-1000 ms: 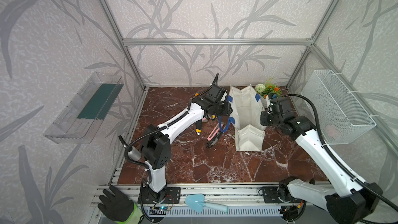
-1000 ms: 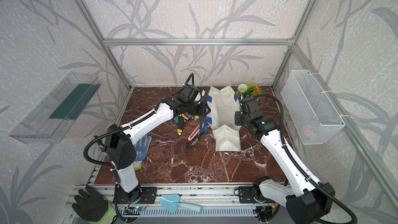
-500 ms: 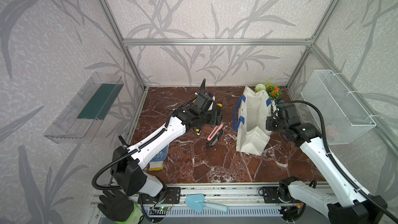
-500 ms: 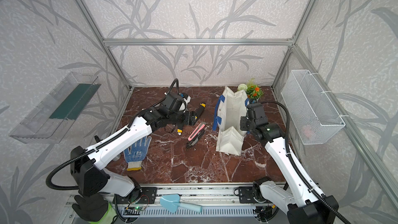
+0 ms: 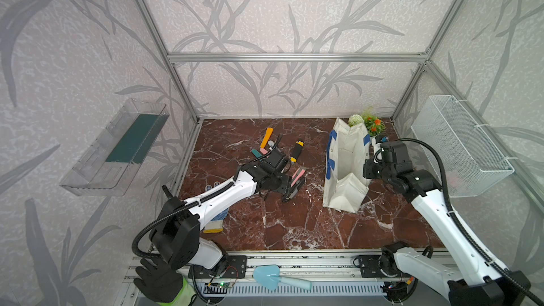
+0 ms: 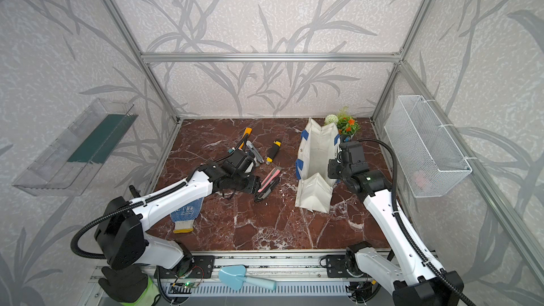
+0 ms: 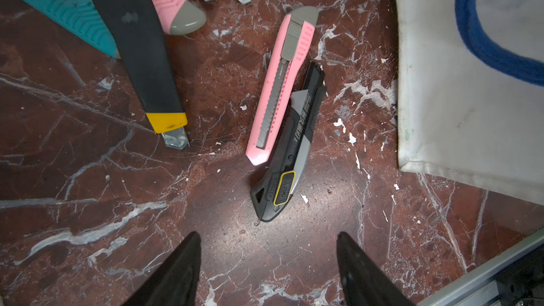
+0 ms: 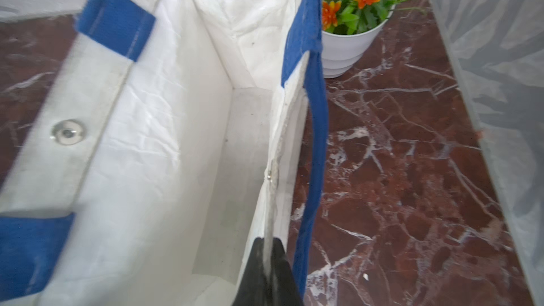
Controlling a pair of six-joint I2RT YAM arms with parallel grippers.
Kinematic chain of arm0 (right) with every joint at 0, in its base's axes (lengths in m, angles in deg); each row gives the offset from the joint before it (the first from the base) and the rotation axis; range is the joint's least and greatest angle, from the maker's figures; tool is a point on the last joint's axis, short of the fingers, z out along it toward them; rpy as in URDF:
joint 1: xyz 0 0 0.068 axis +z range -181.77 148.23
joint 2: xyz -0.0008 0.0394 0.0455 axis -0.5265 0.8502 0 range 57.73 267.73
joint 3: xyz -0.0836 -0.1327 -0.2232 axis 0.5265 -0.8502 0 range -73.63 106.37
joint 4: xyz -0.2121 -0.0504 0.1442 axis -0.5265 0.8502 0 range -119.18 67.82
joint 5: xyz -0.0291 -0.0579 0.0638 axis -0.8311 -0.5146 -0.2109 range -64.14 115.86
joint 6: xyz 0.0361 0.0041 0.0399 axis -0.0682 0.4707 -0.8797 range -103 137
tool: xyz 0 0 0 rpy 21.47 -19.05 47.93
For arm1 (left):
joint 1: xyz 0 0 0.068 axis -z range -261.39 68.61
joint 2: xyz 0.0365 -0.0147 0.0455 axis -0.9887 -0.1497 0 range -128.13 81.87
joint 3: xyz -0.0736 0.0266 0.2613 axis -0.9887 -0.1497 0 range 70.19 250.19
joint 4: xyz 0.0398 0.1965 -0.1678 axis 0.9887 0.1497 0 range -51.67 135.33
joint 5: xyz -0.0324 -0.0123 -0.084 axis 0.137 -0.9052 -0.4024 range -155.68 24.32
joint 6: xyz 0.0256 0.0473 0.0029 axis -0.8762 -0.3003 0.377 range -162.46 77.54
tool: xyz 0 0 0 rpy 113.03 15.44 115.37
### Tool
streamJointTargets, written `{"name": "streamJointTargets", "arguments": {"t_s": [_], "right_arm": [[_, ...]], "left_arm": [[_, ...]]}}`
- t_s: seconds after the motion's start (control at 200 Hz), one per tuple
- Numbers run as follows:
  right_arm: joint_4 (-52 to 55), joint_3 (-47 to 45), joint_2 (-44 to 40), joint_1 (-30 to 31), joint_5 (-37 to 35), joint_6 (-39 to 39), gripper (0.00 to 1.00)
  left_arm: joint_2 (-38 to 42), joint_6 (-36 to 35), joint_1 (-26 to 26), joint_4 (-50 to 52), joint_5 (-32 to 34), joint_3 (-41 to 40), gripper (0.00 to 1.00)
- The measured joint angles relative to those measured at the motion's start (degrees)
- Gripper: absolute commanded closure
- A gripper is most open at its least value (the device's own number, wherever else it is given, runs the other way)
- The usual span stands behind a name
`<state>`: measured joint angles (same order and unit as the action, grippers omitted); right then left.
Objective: Place the art knife into the pouch
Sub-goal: Pick up the utility knife at the center of the board.
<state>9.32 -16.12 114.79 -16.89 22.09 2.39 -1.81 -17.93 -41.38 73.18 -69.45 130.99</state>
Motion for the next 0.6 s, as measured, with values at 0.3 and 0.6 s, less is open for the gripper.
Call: {"name": "streamJointTargets", "arguments": {"t_s": [0.3, 0.6], "right_arm": [[-0.8, -1.4, -3.9, 0.0, 6.3, -0.1, 1.0], [-0.9, -2.2, -5.3, 0.0, 7.3, -0.1, 1.0]], "left_arm": [[-3.5, -1.0, 2.8, -2.1, 1.1, -2.0, 0.33], [-9.6, -1.6, 5.5, -2.8, 3.1, -2.0, 0.34]]}}
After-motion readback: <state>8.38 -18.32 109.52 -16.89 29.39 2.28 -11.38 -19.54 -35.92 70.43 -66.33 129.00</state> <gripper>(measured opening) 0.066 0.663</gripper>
